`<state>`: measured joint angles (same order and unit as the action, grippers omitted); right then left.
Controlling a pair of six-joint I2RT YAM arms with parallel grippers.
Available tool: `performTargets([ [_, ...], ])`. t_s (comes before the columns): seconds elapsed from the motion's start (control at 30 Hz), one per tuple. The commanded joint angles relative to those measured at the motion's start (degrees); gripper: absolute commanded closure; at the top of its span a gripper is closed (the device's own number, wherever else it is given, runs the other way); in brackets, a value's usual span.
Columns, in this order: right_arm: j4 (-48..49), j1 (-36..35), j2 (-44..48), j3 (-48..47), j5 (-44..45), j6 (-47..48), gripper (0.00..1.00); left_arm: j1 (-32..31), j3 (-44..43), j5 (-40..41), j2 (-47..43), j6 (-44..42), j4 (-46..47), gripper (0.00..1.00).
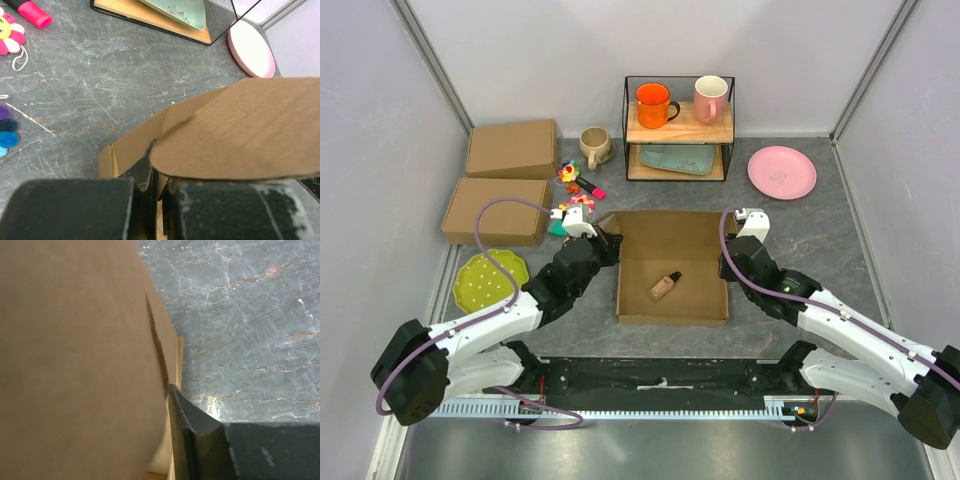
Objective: Fold the paper box
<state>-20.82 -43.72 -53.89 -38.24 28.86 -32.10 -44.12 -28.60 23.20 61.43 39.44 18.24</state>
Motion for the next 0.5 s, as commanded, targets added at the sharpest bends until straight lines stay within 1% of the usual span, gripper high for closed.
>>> performTargets([
  [0.0,-2.74,-0.31,-0.78,-0.08,1.37,0.63,0.67,-1.14,-2.51,-3.34,2.11,-3.75,-3.56,0.98],
  [0.1,-2.56,-0.31,-1.22,0.18,1.81,0.55,0.66,-1.76,-3.48,-2.37,2.91,-6.21,-4.44,0.98],
  [0.17,-2.21,-0.4,-1.66,0.36,1.9,0.28,0.68,-2.46,-3.83,-0.88,3.17,-7.18,-4.7,0.98],
  [0.47,-0.63,-1.45,-3.33,0.62,2.69,-0.6,0.71,-8.52,-8.31,6.5,6.6,-8.94,-7.25,0.97],
])
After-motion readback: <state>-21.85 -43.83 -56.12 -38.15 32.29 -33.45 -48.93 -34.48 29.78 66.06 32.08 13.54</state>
